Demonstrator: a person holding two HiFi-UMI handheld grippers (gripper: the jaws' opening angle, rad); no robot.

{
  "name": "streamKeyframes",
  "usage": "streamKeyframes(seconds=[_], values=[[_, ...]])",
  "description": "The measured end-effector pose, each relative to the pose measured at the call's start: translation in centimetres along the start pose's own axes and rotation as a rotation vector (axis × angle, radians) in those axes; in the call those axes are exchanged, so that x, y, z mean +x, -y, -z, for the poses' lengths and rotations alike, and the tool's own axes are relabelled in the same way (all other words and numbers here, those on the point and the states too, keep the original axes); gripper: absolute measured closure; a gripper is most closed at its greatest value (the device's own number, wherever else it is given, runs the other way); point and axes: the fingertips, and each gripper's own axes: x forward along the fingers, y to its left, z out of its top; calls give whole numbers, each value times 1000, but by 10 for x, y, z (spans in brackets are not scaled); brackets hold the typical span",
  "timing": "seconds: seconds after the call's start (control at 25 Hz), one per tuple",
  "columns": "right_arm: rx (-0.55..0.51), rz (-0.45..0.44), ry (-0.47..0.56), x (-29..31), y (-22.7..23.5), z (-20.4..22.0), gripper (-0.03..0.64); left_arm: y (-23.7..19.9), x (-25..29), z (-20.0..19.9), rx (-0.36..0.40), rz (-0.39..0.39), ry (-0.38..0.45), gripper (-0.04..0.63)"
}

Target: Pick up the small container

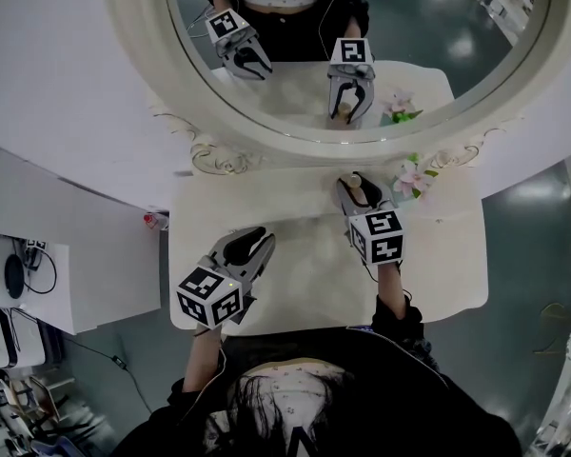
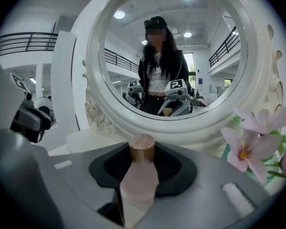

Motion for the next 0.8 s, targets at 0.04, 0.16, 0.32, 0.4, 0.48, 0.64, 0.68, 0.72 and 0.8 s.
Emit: streamKeyframes(seconds=[0.04,0.16,0.32,0.4,0.48,0.64,0.68,0.72,0.8], values=[[1,-5,-1,-1,-3,0,471,0,0,0,-1,4,-2,529],[9,-22,7,-4,-11,-3,471,2,1,3,-3,19,-10,520],[6,-54,24,-13,-26,-15,471,6,2,10,-23,48,-33,483],[0,-69,35,-19,-35,-21,471,9,3,15,-41,69,-41,472],[-6,-87,42,-24,-44,-27,471,11,3,19,-59,88,-43,468],[-24,-123,46,-34,-65,-36,471,15,4,25,-74,119,-55,455],[-29,-131,47,-36,-70,-38,471,16,4,26,-73,125,-58,453],[-32,-139,49,-39,-76,-40,471,16,4,27,-72,132,-61,449],[-40,-154,51,-43,-87,-43,471,17,3,28,-72,145,-64,443]])
